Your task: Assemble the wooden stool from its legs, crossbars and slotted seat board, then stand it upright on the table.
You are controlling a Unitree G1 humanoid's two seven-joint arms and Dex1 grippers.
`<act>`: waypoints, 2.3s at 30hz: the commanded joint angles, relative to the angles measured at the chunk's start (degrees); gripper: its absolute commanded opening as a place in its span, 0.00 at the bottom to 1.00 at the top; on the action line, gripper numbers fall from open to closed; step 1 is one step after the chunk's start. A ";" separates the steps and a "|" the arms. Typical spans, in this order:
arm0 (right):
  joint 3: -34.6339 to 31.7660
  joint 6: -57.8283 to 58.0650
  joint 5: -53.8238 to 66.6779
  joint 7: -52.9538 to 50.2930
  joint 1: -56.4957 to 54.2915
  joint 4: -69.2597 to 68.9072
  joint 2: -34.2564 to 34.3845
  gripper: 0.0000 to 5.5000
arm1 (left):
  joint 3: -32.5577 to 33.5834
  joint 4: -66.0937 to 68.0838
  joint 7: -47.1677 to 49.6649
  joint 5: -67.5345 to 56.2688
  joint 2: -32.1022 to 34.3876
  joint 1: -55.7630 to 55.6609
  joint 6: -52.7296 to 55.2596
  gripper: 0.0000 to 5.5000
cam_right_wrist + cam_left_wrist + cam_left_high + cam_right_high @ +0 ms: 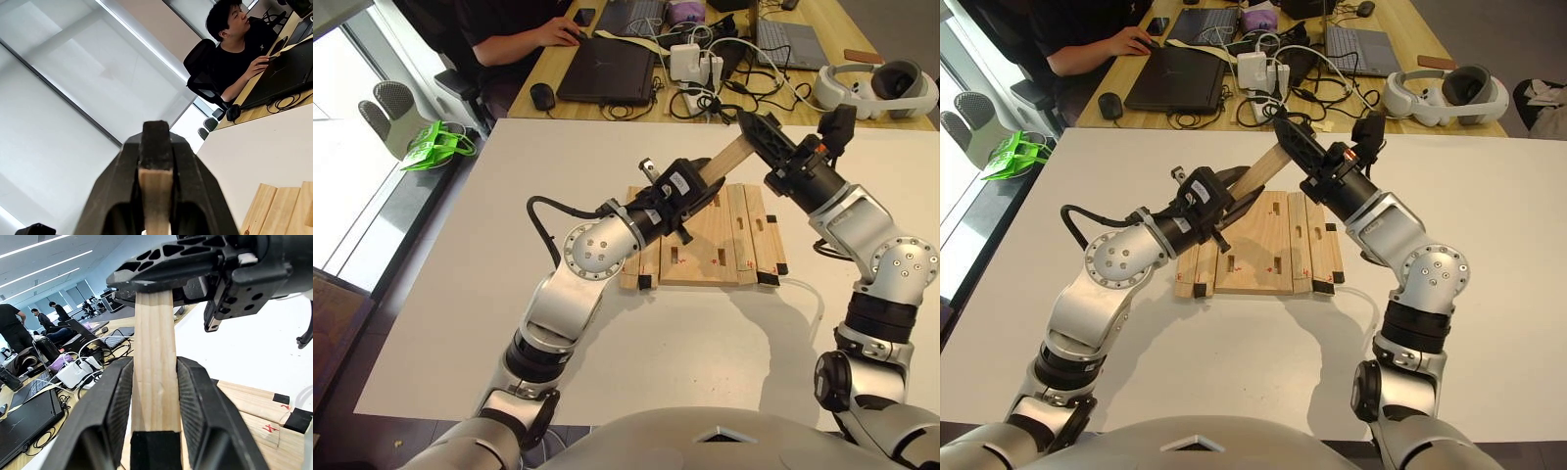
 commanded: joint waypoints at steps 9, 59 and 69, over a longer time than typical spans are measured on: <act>1.78 -0.26 -0.38 0.69 1.09 -1.09 -0.87 0.07 | -1.29 -1.58 -1.85 0.89 2.11 1.40 -3.03 0.43; 1.26 -20.68 -39.57 -8.13 8.33 4.67 0.24 0.07 | 9.68 -3.32 34.61 -12.40 -24.10 6.06 11.92 0.43; 6.41 -29.25 -49.36 4.09 -2.24 21.20 -0.34 0.07 | 10.40 0.43 38.09 -11.46 -24.84 4.96 5.69 0.43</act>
